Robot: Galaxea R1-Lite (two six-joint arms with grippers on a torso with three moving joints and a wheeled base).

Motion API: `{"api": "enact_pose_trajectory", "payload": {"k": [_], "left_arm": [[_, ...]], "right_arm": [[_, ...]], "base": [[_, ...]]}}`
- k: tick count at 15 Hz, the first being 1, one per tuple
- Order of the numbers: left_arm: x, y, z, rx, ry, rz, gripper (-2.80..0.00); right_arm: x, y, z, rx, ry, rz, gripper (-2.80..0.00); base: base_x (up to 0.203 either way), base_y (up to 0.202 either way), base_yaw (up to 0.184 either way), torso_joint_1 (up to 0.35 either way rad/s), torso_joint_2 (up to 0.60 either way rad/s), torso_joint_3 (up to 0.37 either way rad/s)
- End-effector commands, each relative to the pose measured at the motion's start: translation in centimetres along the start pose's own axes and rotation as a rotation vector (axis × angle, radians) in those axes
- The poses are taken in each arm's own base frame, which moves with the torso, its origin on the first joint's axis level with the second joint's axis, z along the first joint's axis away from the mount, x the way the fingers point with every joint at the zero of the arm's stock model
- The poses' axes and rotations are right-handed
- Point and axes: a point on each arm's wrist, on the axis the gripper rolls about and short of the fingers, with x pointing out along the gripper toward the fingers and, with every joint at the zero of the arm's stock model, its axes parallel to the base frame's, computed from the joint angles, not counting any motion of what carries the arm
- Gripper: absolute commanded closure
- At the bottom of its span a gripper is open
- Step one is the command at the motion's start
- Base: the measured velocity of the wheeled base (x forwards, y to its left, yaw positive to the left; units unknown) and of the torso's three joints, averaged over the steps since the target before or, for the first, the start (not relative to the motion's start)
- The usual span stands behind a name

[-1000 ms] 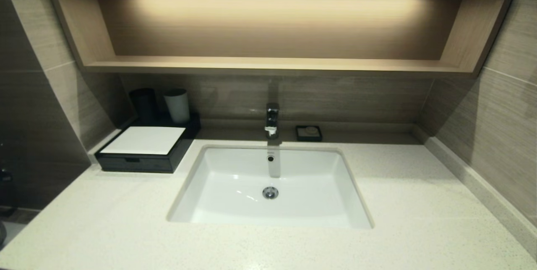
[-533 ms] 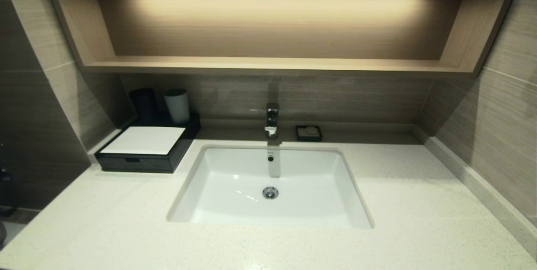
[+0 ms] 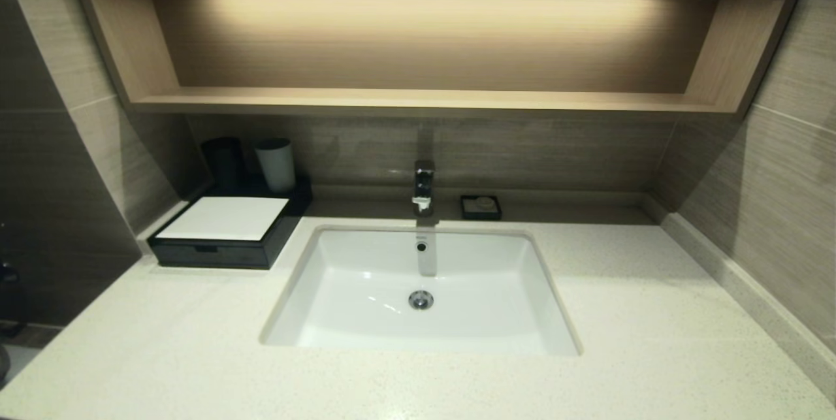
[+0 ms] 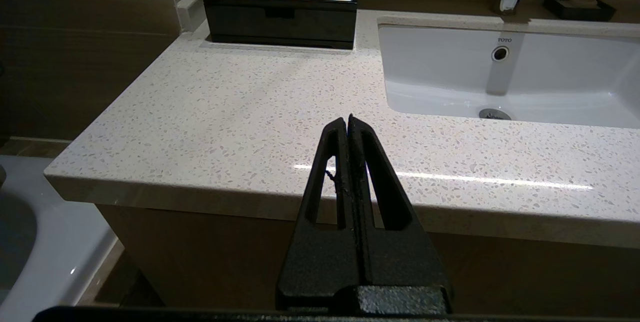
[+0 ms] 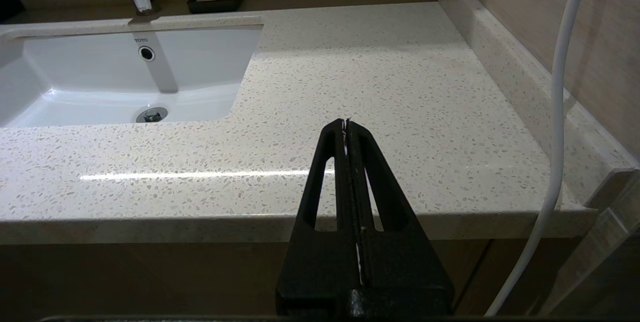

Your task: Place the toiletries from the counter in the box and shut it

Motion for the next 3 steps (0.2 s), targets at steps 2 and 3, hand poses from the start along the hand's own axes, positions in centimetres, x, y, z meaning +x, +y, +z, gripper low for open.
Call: {"api": "enact_pose_trajectory", "payload": {"k": [2,3], "left_arm": [[0.00,0.00,0.00,0.000,0.000,0.002,0.00],[0.01,0.00,0.00,0.000,0.001,0.000,0.00]], "right_arm": [[0.01,0.00,0.00,0.001,0.002,0.000,0.00],[0.01,0.00,0.00,0.000,0.001,0.001,0.00]], "base": [[0.000,0.000,0.000,0.000,0.00,0.000],[0.000,0.000,0.000,0.000,0.00,0.000]]}}
